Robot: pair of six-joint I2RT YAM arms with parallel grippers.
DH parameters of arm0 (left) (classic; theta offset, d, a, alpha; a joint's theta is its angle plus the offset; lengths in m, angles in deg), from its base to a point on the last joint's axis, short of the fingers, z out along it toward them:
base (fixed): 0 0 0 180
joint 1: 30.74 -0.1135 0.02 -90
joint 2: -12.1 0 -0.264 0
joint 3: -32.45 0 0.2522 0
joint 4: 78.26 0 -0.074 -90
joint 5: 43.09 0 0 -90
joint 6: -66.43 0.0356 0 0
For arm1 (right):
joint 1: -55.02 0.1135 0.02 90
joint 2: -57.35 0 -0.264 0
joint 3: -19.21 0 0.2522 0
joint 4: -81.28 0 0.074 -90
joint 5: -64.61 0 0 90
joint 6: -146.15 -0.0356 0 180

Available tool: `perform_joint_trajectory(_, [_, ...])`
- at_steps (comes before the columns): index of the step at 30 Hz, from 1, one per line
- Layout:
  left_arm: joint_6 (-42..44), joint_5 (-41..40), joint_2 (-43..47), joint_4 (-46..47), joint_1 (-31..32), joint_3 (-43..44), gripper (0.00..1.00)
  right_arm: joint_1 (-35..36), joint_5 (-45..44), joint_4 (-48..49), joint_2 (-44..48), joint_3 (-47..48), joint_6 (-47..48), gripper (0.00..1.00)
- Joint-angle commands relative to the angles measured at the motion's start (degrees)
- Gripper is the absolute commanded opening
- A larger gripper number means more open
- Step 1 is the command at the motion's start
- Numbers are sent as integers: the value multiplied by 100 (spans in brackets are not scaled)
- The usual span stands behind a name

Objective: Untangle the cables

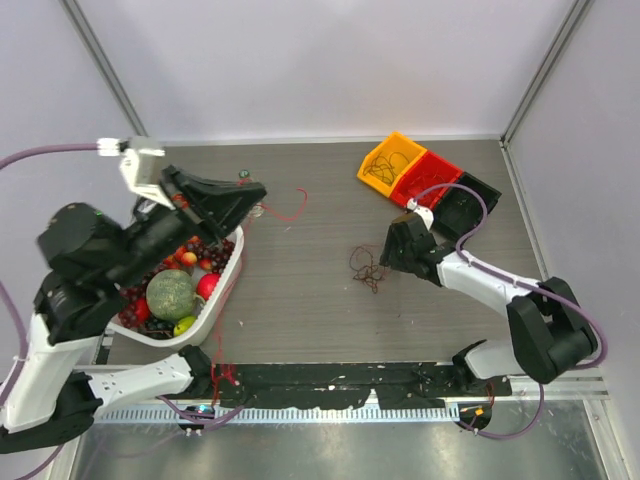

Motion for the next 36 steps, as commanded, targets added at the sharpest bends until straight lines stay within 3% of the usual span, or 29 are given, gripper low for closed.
perform_joint_trajectory(1, [-257, -360, -132, 192, 11, -639, 0, 29, -324, -275, 619, 280, 414, 54])
perform_joint_trajectory(9, [-933, -1880, -395, -307, 11, -2274, 0, 56, -481, -776, 1674, 508, 924, 59])
perform_joint_trajectory(16, [-1540, -1786, -781, -97, 11, -3426, 0, 56, -131, -777, 1798, 640, 934, 59])
perform_joint_trajectory(22, [-1743, -1775, -871, -474, 11, -3436, 0, 389, 266, -504, 1517, 710, 942, 59])
perform_joint_trajectory(30, [-943, -2838, 131, -984, 20, -3235, 0, 583, 327, -381, 1201, 790, 916, 59])
perform_joint_trajectory(36, [-1188, -2822, 422, -837, 11, -3531, 0, 627, 362, -285, 1025, 860, 881, 59])
